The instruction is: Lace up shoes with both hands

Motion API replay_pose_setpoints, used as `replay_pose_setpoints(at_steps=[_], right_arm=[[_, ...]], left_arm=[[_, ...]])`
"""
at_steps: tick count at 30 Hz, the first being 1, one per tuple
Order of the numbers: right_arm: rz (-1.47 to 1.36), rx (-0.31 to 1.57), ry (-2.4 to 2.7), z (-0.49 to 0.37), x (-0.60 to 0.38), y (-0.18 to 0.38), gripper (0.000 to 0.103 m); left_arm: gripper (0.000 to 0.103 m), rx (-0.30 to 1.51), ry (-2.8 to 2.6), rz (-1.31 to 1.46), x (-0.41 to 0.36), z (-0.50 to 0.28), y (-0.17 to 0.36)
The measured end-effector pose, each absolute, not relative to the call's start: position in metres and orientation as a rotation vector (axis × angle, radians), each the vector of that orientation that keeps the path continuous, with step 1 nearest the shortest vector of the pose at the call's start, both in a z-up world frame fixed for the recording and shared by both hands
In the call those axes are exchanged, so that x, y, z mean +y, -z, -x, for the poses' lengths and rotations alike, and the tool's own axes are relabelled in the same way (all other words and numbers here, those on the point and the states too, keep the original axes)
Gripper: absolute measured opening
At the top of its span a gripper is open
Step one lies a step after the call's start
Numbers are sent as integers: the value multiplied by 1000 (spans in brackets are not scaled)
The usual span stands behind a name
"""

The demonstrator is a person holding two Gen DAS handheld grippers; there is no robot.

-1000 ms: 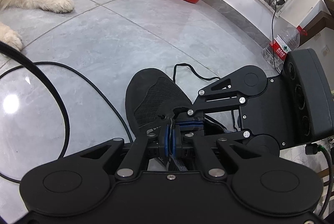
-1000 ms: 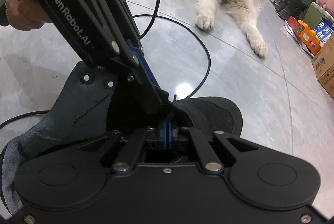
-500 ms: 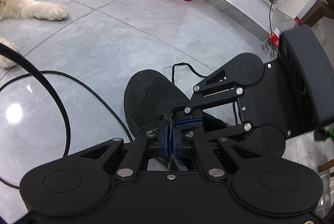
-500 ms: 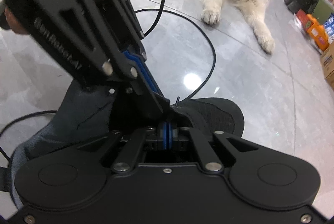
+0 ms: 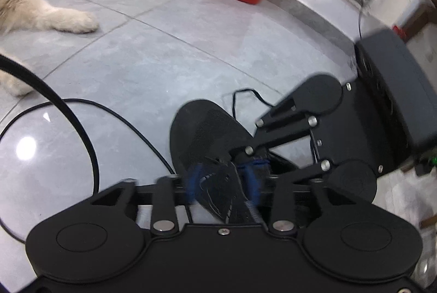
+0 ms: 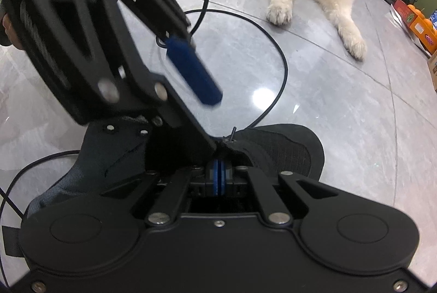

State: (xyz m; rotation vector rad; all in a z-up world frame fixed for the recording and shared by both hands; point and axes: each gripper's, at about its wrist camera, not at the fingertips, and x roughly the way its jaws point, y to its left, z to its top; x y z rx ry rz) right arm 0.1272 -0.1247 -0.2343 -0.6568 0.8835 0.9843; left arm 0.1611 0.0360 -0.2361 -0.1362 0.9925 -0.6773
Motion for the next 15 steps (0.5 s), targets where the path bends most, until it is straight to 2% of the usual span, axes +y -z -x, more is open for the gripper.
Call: replay_pose_setpoints(at_steps=[6, 8, 10, 15], right_arm=[[656, 879, -980, -121, -130, 234, 3], [656, 878, -984, -124, -133, 233, 3], [655, 879, -984, -124, -134, 233, 3], [657, 878, -985, -123, -138, 233, 3]], left_arm=[[56, 1048, 556, 490, 56, -173, 252], [52, 1071, 507, 600, 61, -177, 258], [42, 1089, 468, 654, 61, -179, 261], [37, 1116, 349, 756, 64, -180, 268]])
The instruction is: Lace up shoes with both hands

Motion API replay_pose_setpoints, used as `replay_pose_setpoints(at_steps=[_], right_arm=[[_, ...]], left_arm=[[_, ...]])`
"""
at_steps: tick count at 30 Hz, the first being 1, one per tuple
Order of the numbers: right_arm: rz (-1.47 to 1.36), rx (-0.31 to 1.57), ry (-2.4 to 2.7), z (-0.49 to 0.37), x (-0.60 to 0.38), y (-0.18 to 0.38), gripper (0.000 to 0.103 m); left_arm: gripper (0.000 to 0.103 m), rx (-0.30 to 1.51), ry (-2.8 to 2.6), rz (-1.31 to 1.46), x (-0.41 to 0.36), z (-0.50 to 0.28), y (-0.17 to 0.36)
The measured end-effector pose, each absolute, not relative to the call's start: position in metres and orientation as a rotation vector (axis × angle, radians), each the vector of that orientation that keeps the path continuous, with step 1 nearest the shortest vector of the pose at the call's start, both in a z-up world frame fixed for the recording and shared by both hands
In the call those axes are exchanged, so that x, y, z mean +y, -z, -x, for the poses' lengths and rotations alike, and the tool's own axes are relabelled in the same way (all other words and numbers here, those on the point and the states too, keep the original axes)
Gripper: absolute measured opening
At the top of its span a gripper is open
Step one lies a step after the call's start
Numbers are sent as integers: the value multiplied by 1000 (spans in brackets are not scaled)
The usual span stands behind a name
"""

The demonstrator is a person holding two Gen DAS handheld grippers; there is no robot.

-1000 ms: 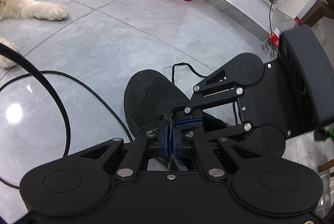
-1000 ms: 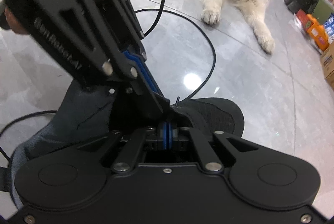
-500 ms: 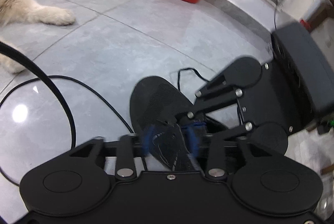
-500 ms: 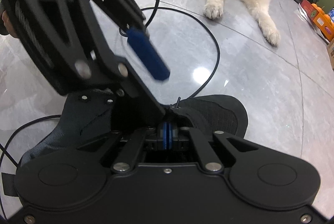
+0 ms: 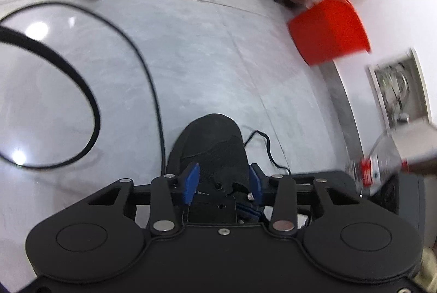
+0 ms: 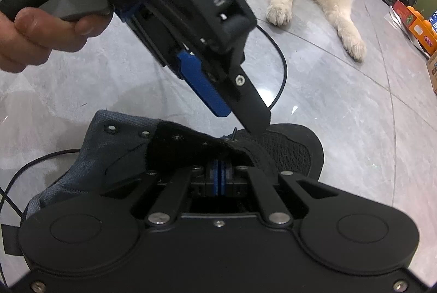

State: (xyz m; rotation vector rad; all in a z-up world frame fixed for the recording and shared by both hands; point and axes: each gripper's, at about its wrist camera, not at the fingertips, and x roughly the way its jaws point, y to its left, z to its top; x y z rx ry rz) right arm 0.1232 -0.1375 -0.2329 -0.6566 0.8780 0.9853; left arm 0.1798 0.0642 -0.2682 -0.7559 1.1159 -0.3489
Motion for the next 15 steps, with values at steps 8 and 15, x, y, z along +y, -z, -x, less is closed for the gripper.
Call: replay_pose_setpoints(at_steps=[8, 15], right_arm=[[661, 877, -990, -123, -139, 232, 3], [665, 876, -995, -117, -140, 232, 3]], left_arm=[[30, 1134, 256, 875, 62, -176, 282], [22, 1148, 227, 867, 56, -180, 287]])
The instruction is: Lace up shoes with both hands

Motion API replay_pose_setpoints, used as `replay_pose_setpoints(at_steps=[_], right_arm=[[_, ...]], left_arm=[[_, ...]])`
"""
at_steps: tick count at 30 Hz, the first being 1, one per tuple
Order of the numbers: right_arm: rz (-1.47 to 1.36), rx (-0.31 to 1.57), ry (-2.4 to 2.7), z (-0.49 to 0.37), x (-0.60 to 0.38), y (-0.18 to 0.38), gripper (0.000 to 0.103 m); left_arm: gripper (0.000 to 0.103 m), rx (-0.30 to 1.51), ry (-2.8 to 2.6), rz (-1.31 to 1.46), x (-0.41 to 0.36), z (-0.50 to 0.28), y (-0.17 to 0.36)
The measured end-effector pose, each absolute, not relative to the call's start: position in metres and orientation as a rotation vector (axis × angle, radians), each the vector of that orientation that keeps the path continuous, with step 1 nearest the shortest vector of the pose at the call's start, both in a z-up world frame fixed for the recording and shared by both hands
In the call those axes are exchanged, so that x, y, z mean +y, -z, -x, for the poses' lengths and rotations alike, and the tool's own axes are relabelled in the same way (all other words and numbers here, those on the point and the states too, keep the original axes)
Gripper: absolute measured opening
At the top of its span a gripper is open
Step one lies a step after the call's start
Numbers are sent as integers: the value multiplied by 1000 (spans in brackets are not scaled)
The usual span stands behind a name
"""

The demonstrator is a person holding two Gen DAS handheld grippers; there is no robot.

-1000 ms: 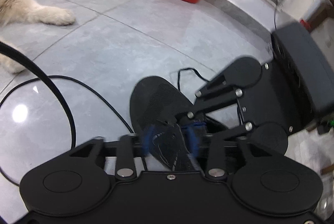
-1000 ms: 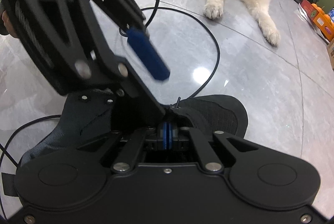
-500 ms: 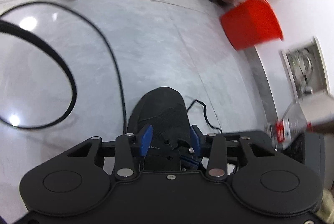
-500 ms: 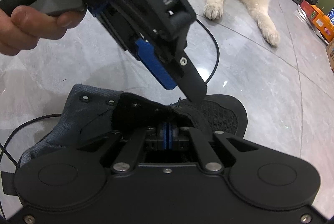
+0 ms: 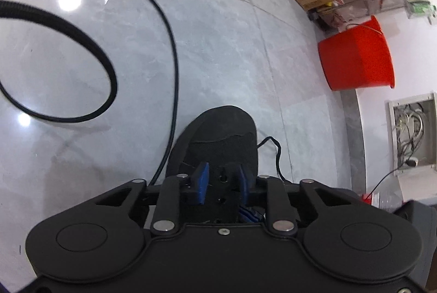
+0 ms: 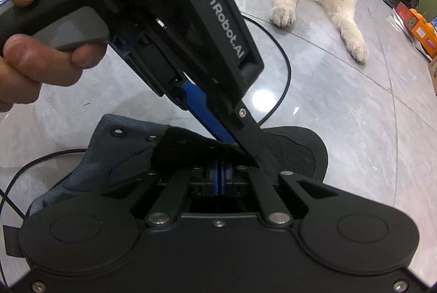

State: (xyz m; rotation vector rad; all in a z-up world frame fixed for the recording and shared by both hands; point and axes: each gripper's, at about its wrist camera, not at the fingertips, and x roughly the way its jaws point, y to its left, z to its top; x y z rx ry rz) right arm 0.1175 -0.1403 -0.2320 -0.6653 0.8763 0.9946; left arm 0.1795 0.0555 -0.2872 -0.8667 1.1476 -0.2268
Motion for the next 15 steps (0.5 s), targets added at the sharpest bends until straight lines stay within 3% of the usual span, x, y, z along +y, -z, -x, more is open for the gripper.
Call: replay_pose_setpoints(at_steps=[5, 7, 15], right_arm=[[669, 878, -994, -117, -142, 232, 3], [669, 877, -993, -116, -144, 231, 3], [659, 877, -986, -115, -156, 230, 3]], left_arm=[[15, 1162, 226, 880, 55, -183, 287], [1, 1149, 226, 882, 56, -183, 286], [1, 1140, 212, 910, 59, -178, 287]])
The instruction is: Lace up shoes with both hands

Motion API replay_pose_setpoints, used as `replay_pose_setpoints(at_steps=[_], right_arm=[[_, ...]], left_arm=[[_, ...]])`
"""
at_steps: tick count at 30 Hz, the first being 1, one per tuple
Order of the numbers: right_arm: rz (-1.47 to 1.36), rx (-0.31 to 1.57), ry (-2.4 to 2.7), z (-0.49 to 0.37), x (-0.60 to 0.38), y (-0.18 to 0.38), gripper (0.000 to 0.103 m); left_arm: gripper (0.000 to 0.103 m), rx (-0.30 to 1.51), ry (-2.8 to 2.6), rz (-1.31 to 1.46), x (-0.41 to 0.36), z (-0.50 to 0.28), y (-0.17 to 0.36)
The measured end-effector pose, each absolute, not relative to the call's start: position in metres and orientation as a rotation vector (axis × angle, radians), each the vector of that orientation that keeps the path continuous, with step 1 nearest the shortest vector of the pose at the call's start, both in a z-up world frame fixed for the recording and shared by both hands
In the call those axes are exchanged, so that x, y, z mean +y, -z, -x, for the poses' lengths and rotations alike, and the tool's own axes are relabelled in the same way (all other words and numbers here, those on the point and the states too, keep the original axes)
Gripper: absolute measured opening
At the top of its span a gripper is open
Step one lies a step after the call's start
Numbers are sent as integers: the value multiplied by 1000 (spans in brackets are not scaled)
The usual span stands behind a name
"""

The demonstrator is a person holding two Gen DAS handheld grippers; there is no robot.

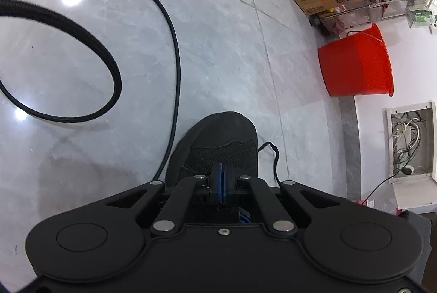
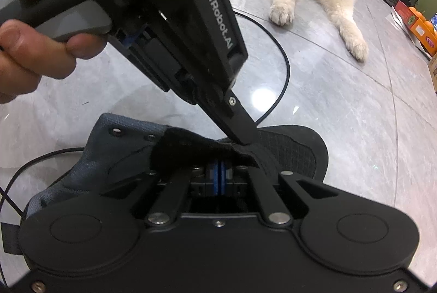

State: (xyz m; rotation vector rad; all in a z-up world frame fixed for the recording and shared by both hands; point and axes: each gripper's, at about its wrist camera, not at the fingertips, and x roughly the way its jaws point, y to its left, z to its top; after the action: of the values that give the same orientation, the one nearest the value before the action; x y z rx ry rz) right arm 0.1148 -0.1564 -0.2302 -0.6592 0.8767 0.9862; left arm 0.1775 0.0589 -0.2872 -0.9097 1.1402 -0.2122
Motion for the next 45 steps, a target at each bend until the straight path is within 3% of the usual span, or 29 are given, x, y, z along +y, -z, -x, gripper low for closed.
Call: replay_pose_setpoints(at_steps=[6, 10, 21, 25, 28, 29, 45], right_arm=[[641, 880, -973, -115, -167, 229, 4], [632, 897, -975, -115, -174, 229, 15], [579, 914, -975, -113, -191, 215, 24], [554, 905, -972, -107, -201, 201, 37], [549, 883, -973, -104, -205, 190, 67], [550, 873, -975, -101, -207, 186, 70], [581, 816, -957, -99, -191, 162, 70]], left_arm=[[1, 1128, 204, 893, 58, -177, 285], [1, 1113, 196, 884, 61, -178, 281], [1, 1077, 189, 836, 74, -182, 265], [1, 1077, 216, 753, 74, -187, 254], [1, 1073, 251, 647, 73, -191, 243], [1, 1068, 262, 614, 73, -192, 239], [1, 872, 406, 138, 85, -185, 142]])
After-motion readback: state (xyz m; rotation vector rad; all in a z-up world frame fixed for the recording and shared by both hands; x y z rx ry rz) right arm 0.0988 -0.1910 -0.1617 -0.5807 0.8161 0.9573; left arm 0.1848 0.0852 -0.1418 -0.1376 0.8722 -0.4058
